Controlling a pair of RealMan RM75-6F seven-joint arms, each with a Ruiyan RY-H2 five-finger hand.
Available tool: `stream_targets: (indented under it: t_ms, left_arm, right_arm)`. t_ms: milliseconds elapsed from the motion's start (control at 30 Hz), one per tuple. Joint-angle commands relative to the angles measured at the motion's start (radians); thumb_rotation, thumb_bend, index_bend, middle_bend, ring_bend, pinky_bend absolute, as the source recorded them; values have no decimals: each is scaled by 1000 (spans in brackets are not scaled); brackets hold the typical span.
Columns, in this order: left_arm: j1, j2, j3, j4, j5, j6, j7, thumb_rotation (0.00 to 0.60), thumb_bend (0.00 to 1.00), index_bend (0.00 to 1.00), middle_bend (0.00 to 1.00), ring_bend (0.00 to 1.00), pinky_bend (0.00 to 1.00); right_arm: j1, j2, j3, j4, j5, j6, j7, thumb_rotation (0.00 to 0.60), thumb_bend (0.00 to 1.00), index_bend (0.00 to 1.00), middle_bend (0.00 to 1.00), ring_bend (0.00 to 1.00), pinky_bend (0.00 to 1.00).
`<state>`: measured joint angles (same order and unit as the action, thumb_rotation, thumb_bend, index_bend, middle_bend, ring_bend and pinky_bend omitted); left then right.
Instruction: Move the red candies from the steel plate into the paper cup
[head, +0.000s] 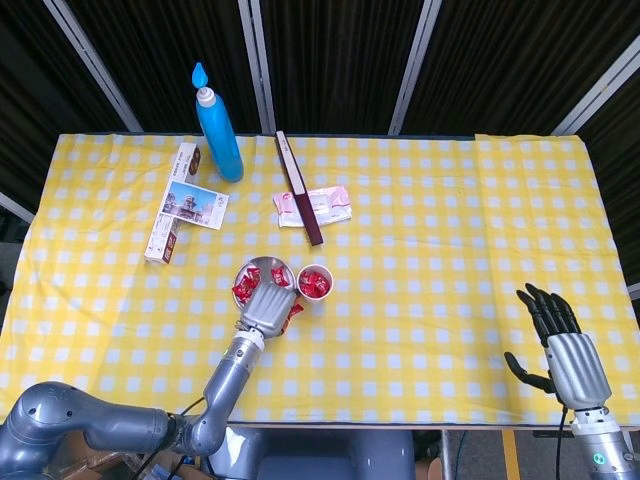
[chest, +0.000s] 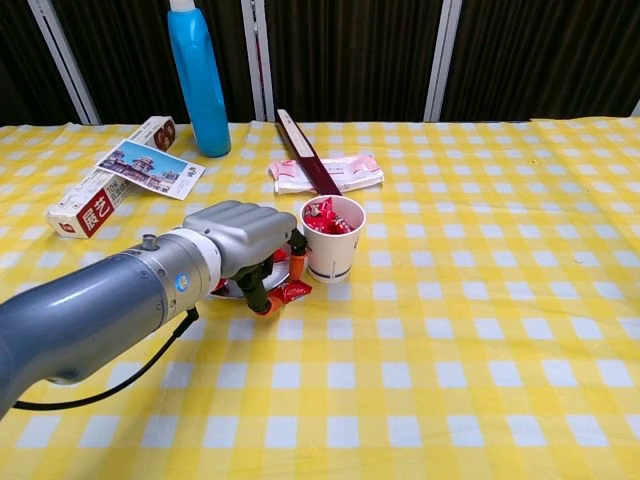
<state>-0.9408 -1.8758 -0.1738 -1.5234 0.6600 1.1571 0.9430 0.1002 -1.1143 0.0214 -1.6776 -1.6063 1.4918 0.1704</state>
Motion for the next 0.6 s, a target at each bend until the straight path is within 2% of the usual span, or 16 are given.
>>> stream_targets:
  t_ms: [33, 333, 600]
  left_arm:
    - [1, 0, 0, 3, -2, 2, 2, 600, 367, 414, 966, 987, 1000]
    - [3, -4, -1, 12, -4, -2, -2, 600, 375, 431, 968, 987, 1000]
    - [4, -10, 1, 11, 3, -1, -1, 600, 407, 490, 972, 990, 1000]
  right_arm:
    - [0, 0, 0, 0, 0, 0, 0, 600, 388, 0, 0, 0, 0]
    - [0, 0, -1, 2, -3, 1, 1, 600, 388, 0, 0, 0, 0]
    - [0, 0, -1, 2, -6, 4, 3, 600, 388, 0, 0, 0, 0]
